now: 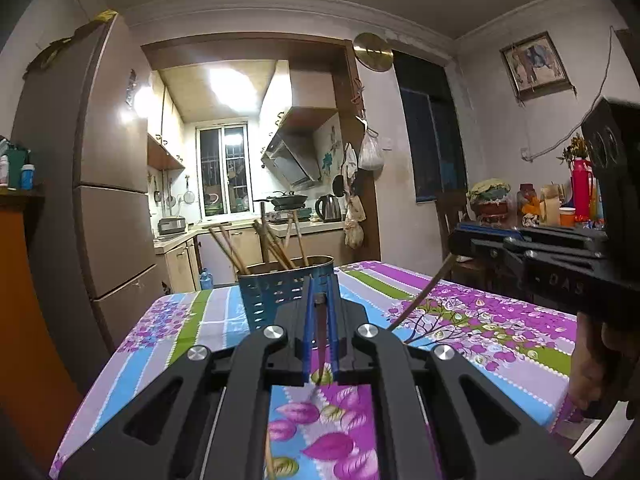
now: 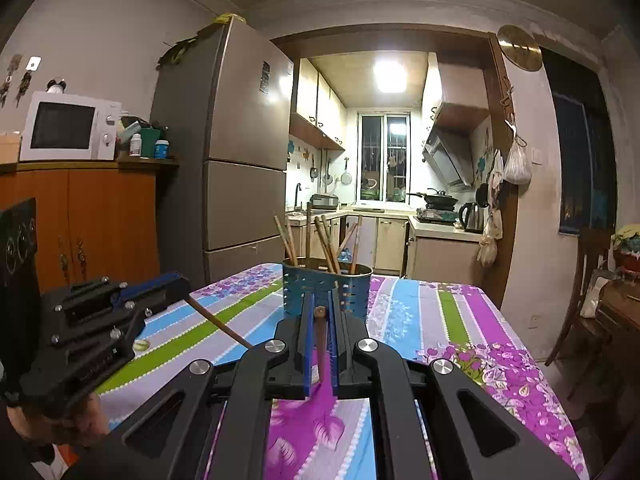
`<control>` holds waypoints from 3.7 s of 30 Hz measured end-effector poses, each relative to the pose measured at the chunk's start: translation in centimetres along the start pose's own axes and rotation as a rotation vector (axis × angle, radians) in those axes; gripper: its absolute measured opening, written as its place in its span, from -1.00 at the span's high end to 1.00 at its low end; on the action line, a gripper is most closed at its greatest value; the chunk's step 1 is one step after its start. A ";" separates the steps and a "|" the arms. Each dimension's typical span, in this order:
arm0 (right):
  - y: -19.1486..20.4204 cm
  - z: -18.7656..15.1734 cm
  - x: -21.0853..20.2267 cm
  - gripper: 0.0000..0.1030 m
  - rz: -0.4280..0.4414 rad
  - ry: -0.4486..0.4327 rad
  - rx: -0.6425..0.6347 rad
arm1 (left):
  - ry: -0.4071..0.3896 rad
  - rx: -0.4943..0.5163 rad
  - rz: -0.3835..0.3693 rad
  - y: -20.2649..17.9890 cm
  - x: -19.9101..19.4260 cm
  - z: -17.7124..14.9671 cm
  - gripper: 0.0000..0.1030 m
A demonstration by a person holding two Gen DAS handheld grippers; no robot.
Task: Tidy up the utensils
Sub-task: 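Lift both chopsticks upright and lower them into the blue holder, then open both grippers to release the chopsticks into the holder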
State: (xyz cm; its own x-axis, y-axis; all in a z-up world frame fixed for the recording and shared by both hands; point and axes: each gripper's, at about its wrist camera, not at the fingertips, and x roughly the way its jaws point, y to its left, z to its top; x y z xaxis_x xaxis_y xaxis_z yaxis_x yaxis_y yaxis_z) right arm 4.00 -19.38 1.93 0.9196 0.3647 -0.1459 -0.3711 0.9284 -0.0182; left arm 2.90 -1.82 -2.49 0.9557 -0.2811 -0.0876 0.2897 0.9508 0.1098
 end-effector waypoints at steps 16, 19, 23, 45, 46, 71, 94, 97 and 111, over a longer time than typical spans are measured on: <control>-1.6 5.2 2.5 0.85 0.038 -0.018 -0.027 | -0.020 0.038 -0.024 0.7 2.2 6.2 0.91; -2.0 7.7 3.4 0.85 0.064 -0.004 -0.033 | 0.001 0.040 -0.017 2.0 2.9 8.9 0.91; -2.8 11.2 4.5 0.85 0.076 0.016 -0.031 | 0.020 0.017 -0.005 4.3 3.9 12.1 0.91; -4.4 26.0 14.8 0.85 0.137 0.336 -0.054 | 0.208 0.013 -0.009 9.3 12.5 23.3 0.91; -4.6 26.0 15.6 0.85 0.135 0.353 -0.046 | 0.224 0.005 -0.011 9.6 13.1 23.4 0.91; -6.3 23.0 22.0 0.85 0.122 0.451 0.039 | 0.423 -0.066 -0.046 12.1 20.9 21.2 0.91; -6.3 19.7 24.2 0.85 0.116 0.498 0.047 | 0.477 -0.106 -0.036 12.4 23.3 18.2 0.90; -6.2 19.7 24.3 0.84 0.116 0.494 0.045 | 0.474 -0.103 -0.024 12.4 23.3 18.2 0.89; -5.5 20.2 22.6 0.67 0.136 0.426 0.026 | 0.389 -0.089 0.025 12.2 20.9 19.5 -0.06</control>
State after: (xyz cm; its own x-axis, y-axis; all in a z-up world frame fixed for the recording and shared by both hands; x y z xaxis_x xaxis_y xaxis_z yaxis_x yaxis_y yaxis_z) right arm 29.40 -14.82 18.74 0.7255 0.4268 -0.5399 -0.4767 0.8775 0.0530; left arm 27.40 1.33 16.29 0.8662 -0.2035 -0.4564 0.2446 0.9691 0.0321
